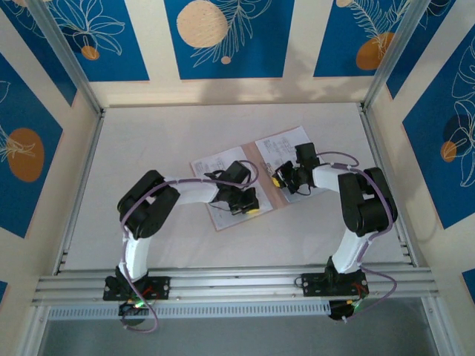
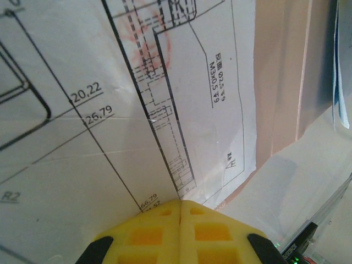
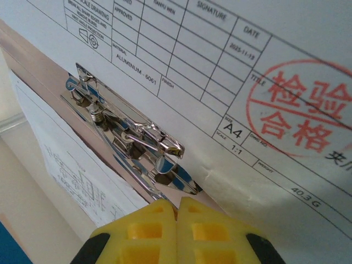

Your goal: Put the files into the folder

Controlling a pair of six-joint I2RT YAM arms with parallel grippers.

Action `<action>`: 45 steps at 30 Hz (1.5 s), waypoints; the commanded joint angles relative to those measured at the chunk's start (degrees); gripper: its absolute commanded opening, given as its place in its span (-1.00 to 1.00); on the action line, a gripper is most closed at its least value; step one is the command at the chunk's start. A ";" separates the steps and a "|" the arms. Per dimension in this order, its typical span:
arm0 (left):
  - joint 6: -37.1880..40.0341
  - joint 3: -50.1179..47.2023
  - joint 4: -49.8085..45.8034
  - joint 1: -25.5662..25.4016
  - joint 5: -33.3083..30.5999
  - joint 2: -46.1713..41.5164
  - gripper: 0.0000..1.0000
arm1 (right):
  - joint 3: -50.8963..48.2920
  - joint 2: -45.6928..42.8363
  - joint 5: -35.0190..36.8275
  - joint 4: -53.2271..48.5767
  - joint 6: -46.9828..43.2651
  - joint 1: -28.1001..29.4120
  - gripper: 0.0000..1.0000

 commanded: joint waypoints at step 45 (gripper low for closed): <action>0.49 -6.40 -9.97 1.43 -1.51 -0.22 -1.00 | 15.05 14.14 18.10 -27.60 -2.68 4.76 -1.00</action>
